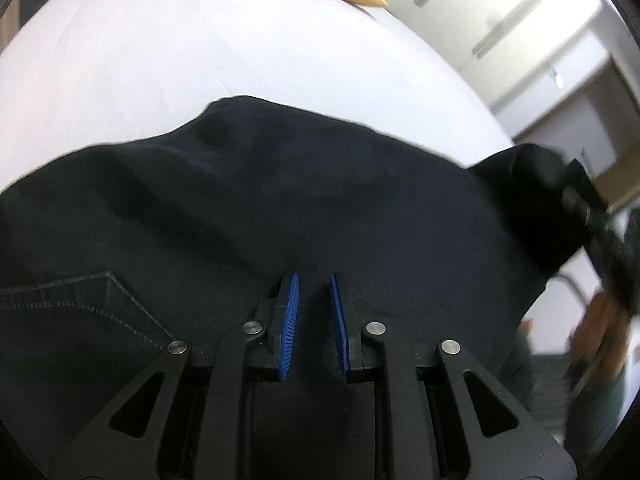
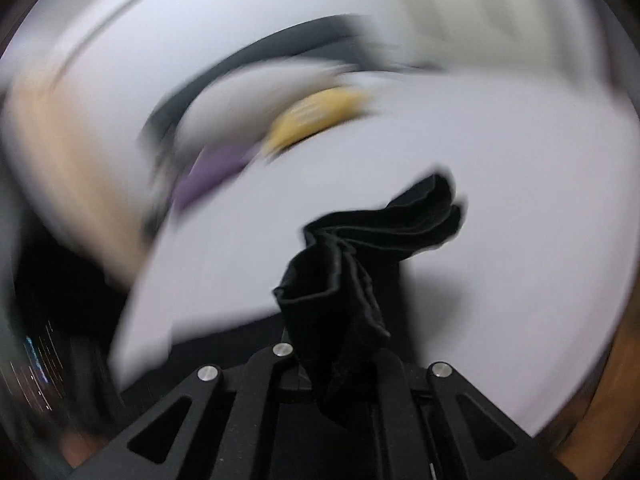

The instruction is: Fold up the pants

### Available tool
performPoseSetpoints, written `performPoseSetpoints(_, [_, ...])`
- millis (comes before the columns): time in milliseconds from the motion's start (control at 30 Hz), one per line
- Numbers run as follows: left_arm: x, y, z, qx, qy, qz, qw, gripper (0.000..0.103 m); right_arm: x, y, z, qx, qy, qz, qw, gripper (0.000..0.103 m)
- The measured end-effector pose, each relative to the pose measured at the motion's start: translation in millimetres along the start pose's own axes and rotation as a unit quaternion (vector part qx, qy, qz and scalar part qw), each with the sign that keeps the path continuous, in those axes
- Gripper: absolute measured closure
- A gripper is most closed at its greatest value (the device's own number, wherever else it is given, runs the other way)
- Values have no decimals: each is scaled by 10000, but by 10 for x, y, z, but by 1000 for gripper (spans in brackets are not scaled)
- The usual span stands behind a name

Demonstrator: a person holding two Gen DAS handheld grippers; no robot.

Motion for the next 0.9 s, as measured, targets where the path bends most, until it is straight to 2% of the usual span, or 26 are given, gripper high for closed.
performPoseSetpoints(33, [2,30,-23,-51,116,14,9999,87,-136,-138,-391,-73,747,-272,9968,98])
performPoseSetpoints(100, [-6,68,-69,-185,321,-16,9993,85,-569,-488,-1025,-280,2009,-822,9758,98])
performPoseSetpoints(133, [-15,80,-102,-341,481,-56,9982,76,-778,-647,-1219,-350,2358,-1040,9656,98])
performPoseSetpoints(167, [-29,102,-144,-576,677,-72,9960,68,-888,-723,-1312,-382,2485,-1139,9612,98])
performPoseSetpoints(200, [-36,129,-173,-759,811,-42,9938,41,-995,-768,-1398,-475,2600,-1152,9575,98])
performPoseSetpoints(233, [-35,167,-195,-925,942,37,9912,23,-1056,-786,-1463,-536,2696,-1150,9546,98])
performPoseSetpoints(300, [0,209,-203,-1024,1151,124,9880,13,-1087,-756,-1524,-637,2832,-1062,9510,98])
performPoseSetpoints(333, [25,204,-201,-1147,1259,110,9853,13,-1075,-724,-1541,-667,2871,-987,9505,98])
performPoseSetpoints(400, [82,134,-156,-1451,1419,-46,9792,13,-1028,-640,-1570,-724,2905,-819,9506,98])
performPoseSetpoints(500, [147,71,-116,-1612,1483,-179,9756,13,-976,-539,-1625,-777,2948,-609,9505,98])
performPoseSetpoints(633, [271,1,-193,-1989,1758,-405,9633,13,-993,-426,-1822,-779,3274,-380,9409,98])
performPoseSetpoints(700, [323,-13,-231,-2043,1782,-433,9616,13,-1002,-380,-1941,-708,3394,-326,9374,98])
performPoseSetpoints(767, [349,-19,-273,-2039,1761,-461,9619,30,-1016,-368,-2043,-610,3503,-296,9342,98])
performPoseSetpoints(800, [360,-35,-270,-2032,1732,-511,9623,60,-1026,-373,-2090,-557,3556,-293,9325,98])
performPoseSetpoints(833, [357,-36,-308,-2004,1702,-593,9630,76,-1041,-378,-2140,-519,3605,-306,9308,98])
performPoseSetpoints(867, [351,-19,-342,-1981,1673,-603,9639,76,-1072,-374,-2182,-474,3663,-316,9288,98])
performPoseSetpoints(900, [346,4,-369,-1971,1642,-583,9648,81,-1140,-354,-2216,-425,3715,-328,9269,98])
Point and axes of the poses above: each gripper's, at about its wrist camera, not at the fingertips, and y roughly against the way its jaws point, z to its right, x to its top, the point moved 1 cm from there along -y, roughly the way its jaws point, and after that the axes turned 4 degrees about x, right-handed, at the moved point
